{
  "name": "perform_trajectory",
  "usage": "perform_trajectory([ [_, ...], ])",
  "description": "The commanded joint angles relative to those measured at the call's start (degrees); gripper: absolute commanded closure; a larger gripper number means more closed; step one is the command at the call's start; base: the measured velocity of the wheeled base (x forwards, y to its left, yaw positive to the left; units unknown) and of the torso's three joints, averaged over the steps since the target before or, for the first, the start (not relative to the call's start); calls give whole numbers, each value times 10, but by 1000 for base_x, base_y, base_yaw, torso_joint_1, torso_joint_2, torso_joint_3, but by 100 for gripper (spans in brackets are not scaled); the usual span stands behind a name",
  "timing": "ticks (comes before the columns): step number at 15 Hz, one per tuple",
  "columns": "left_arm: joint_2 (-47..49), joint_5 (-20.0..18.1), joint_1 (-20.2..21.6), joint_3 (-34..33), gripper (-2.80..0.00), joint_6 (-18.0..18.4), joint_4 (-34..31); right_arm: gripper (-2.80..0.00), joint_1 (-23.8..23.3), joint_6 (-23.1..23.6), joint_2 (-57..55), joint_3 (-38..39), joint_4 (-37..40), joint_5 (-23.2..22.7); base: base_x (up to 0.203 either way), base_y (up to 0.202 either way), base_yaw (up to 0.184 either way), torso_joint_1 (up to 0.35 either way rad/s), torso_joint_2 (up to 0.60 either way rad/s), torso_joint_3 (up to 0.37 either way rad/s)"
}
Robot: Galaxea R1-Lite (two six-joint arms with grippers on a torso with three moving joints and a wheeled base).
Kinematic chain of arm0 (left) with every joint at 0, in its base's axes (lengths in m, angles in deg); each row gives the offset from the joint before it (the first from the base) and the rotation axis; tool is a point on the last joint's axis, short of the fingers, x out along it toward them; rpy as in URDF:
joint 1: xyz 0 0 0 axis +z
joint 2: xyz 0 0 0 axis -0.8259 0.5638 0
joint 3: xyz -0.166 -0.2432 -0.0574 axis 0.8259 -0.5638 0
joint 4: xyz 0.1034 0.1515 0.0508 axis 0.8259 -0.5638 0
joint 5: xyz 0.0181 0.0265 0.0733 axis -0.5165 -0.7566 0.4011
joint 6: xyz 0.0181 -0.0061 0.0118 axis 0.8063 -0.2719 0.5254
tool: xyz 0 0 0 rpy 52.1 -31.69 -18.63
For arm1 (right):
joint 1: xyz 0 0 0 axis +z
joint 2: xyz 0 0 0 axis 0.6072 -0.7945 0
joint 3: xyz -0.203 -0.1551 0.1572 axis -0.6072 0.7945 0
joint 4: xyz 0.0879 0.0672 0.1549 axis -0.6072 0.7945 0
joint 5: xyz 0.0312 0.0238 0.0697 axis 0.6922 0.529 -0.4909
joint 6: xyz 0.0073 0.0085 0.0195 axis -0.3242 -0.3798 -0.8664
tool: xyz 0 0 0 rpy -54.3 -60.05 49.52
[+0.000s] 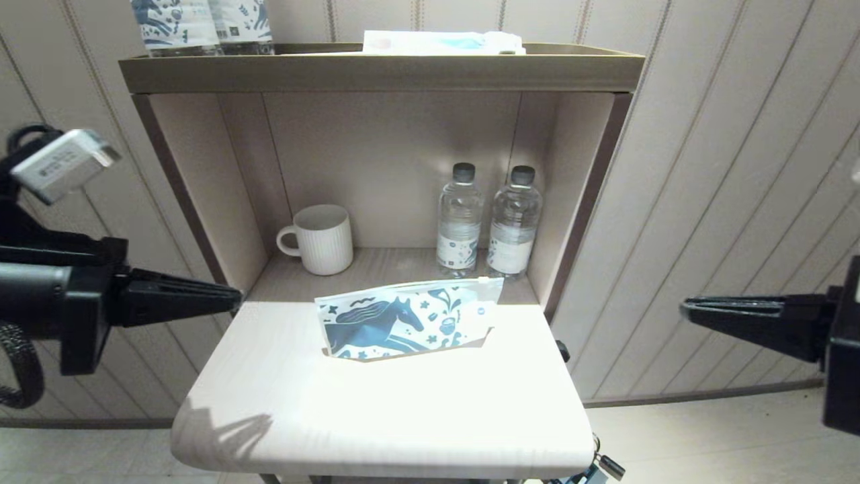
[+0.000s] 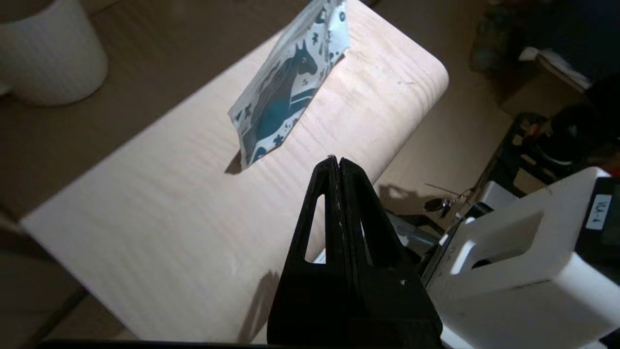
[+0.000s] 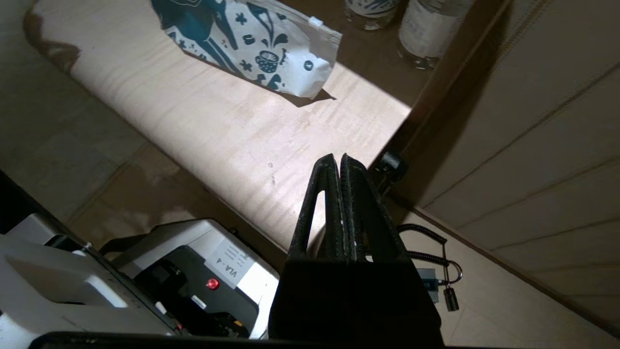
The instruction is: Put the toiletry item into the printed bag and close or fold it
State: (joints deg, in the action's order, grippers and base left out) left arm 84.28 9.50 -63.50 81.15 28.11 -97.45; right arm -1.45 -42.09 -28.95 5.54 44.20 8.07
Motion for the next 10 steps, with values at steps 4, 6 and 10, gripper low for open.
perform_trajectory([
  [4, -225, 214, 8, -49, 0, -97, -6, 0, -25, -16, 134, 8, 37, 102, 0, 0, 0, 0, 0, 0],
  [6, -307, 317, 8, -57, 0, -125, -47, 0, -40, -29, 209, -4, 111, 147, 0, 0, 0, 0, 0, 0],
  [10, -444, 441, 12, -65, 0, -242, -168, 0, -182, -60, 338, 15, 219, 172, 0, 0, 0, 0, 0, 0],
])
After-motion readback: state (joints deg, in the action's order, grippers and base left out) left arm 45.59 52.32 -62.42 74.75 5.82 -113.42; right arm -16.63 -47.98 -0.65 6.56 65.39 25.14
